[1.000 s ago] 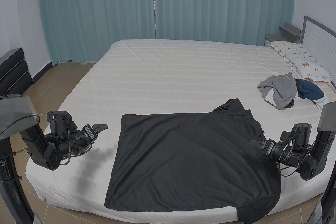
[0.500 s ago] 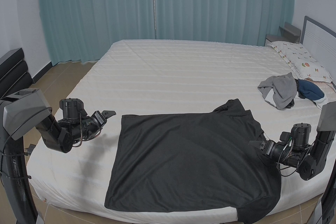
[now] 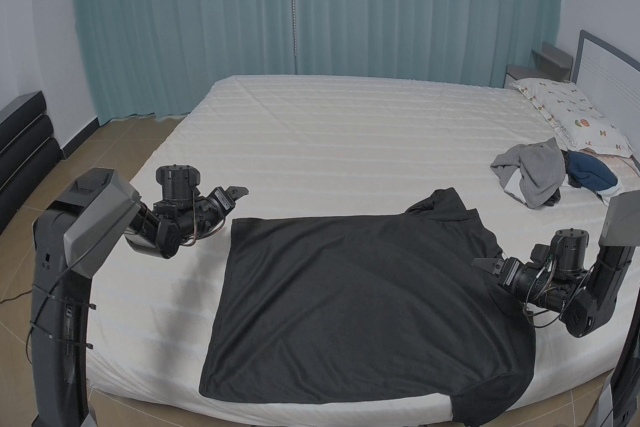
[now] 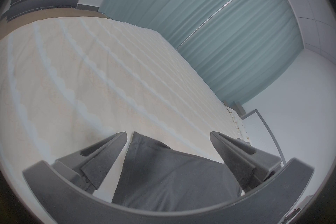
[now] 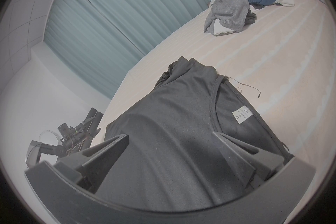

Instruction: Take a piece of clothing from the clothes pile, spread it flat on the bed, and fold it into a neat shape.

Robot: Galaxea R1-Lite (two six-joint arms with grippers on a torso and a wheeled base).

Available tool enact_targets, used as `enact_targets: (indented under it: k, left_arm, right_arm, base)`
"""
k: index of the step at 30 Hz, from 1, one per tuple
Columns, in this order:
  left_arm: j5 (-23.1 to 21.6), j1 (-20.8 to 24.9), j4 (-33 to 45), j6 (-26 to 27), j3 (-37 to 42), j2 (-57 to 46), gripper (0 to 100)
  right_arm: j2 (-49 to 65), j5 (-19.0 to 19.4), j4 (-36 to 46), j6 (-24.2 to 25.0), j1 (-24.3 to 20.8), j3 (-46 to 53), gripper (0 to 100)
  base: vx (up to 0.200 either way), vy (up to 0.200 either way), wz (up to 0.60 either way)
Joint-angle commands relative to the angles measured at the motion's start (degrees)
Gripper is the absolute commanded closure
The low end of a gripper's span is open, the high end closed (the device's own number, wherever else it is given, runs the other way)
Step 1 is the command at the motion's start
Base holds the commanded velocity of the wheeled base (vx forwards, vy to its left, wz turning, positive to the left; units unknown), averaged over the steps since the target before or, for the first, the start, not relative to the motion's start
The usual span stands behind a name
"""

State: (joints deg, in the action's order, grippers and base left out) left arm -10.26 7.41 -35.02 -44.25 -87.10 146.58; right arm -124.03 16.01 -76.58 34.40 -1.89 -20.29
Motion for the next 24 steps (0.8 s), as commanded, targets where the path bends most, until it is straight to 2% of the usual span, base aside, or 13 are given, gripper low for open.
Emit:
enact_targets:
  k: [1, 9, 10, 16, 19, 24]
  left_arm:
    - [2.18, 1.38, 3.21, -0.22, -6.68, 7.40, 0]
    - [2.27, 1.90, 2.94, -0.22, -7.82, 8.37, 0]
    - [2.27, 1.82, 3.03, -0.22, -8.08, 8.55, 100]
    - [4.20, 1.82, 1.98, -1.10, -9.23, 8.90, 100]
    - [6.92, 1.55, -1.63, -3.56, -9.84, 9.51, 100]
    - [8.42, 1.29, -5.41, -4.53, -9.75, 9.69, 100]
  right_arm:
    - [-0.25, -0.01, 0.12, 0.40, 0.04, -2.39, 0]
    - [0.63, -0.01, 3.63, 0.40, -0.04, -6.61, 0]
    - [0.63, -0.01, 4.07, 0.40, 0.04, -7.14, 0]
    - [-0.07, -0.01, 8.38, 0.40, 0.04, -12.41, 0]
    - [-1.66, -0.27, 15.32, 0.40, 0.04, -20.06, 0]
    - [-6.40, -0.63, 22.44, 0.40, 0.83, -31.04, 0]
  base:
    - [0.000, 0.000, 0.00]
    - [0.000, 0.000, 0.00]
    - [0.000, 0.000, 0.00]
    - [0.000, 0.000, 0.00]
    - [0.000, 0.000, 0.00]
    - [0.000, 0.000, 0.00]
